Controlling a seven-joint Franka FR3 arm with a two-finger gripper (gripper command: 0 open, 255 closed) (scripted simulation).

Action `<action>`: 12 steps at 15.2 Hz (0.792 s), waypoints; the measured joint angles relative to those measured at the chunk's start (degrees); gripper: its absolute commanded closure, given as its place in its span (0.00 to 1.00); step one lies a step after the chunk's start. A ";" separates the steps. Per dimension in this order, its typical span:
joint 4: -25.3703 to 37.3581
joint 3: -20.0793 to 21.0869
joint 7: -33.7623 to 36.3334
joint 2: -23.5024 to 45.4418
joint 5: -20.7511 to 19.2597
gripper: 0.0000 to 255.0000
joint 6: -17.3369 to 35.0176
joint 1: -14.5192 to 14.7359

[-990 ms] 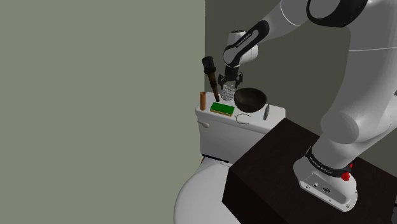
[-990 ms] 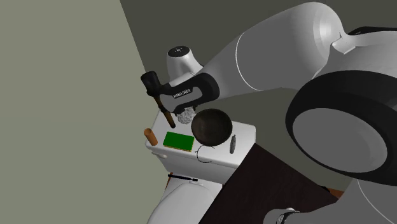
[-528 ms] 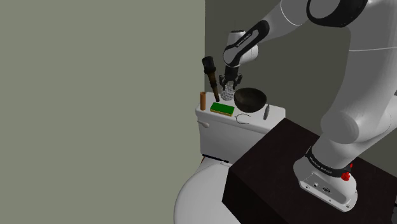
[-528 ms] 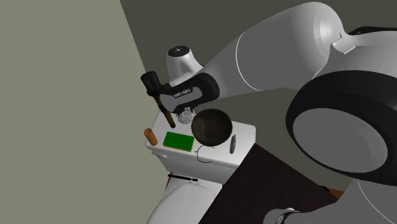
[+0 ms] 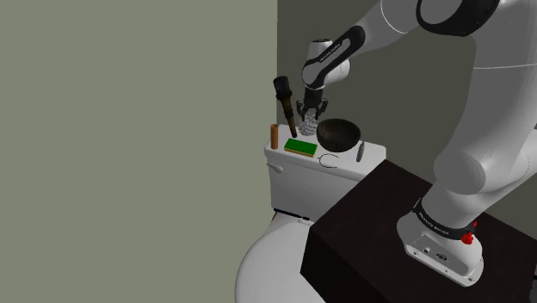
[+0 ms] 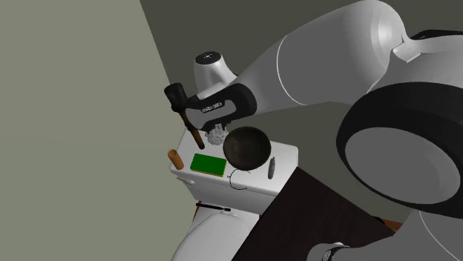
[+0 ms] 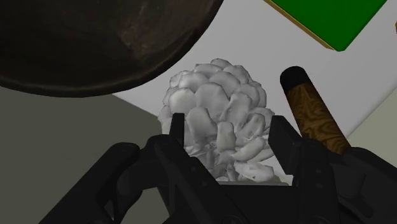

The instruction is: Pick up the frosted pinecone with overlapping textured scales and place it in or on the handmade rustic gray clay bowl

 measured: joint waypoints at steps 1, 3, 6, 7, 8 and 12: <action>-0.06 0.05 -0.10 -0.50 0.11 1.00 -0.44 -0.07; 0.22 0.16 -0.24 -1.50 0.33 1.00 -1.71 -0.16; 0.49 0.34 -0.38 -3.08 0.65 1.00 -3.55 -0.23; 0.86 0.39 -0.45 -3.50 0.76 1.00 -4.33 -0.26; 0.99 0.42 -0.55 -4.00 0.87 1.00 -4.96 -0.32; 1.51 0.58 -0.83 -5.96 1.27 1.00 -7.42 -0.46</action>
